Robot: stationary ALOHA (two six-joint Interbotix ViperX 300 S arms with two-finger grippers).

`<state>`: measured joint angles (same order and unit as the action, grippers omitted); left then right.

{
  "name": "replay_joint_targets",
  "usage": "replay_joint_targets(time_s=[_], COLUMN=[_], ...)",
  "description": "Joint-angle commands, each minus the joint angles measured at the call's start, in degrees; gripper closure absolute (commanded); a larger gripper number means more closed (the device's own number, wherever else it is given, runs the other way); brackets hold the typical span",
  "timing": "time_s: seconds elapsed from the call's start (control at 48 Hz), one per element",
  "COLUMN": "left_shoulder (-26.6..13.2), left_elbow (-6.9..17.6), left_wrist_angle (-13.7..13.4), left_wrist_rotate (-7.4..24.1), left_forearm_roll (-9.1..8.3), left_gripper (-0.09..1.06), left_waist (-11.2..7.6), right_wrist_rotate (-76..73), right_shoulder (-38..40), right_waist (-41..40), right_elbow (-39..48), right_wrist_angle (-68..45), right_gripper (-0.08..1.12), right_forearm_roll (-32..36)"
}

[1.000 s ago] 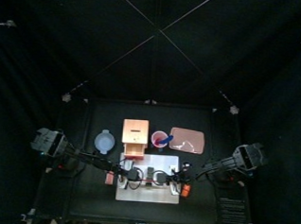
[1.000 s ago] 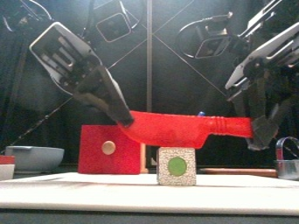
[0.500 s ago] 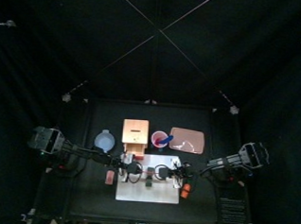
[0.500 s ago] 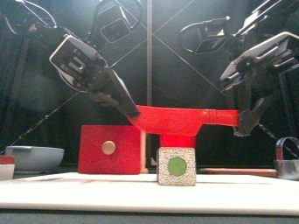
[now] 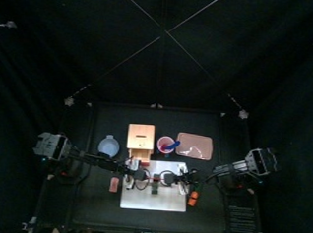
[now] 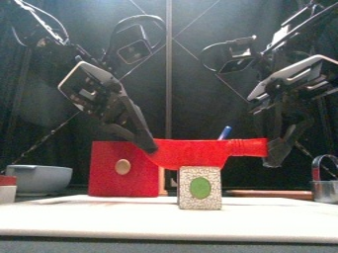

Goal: Place sushi on board then cut the sushi with the knife then place the pieces on the plate
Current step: Cut the sushi into 4 pieces

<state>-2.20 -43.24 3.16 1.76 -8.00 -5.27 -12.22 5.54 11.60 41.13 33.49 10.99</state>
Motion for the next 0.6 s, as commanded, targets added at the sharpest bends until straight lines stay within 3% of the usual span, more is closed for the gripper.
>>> replay_joint_targets(time_s=[0.021, 0.312, 0.396, 0.5, 0.604], left_shoulder=[1.3, 2.4, 3.6, 4.9, 5.5], left_elbow=[-0.1, -0.2, 0.1, -0.2, -0.6], left_wrist_angle=[-0.5, -0.6, 0.1, 1.5, 3.6], left_wrist_rotate=[0.2, 0.2, -0.1, 0.0, 0.1], left_forearm_roll=[-0.09, -0.18, 0.0, 1.67, 3.78], left_gripper=[0.57, 0.57, 0.54, 0.48, 0.33], left_waist=[0.26, 0.79, 1.67, 2.81, 3.16], right_wrist_rotate=[0.4, 0.3, 0.3, 0.3, 0.3], right_shoulder=[1.1, 1.8, 3.3, 5.1, 5.5], right_waist=[0.3, -0.3, -0.5, -0.5, -0.5], right_elbow=[-0.3, -0.5, -0.4, -0.3, 0.0], right_wrist_angle=[0.5, 1.8, 2.2, 2.2, 2.2], right_gripper=[0.76, 0.76, 0.76, 0.76, 0.76], right_forearm_roll=[-0.1, -0.1, -0.5, -0.6, -0.8])
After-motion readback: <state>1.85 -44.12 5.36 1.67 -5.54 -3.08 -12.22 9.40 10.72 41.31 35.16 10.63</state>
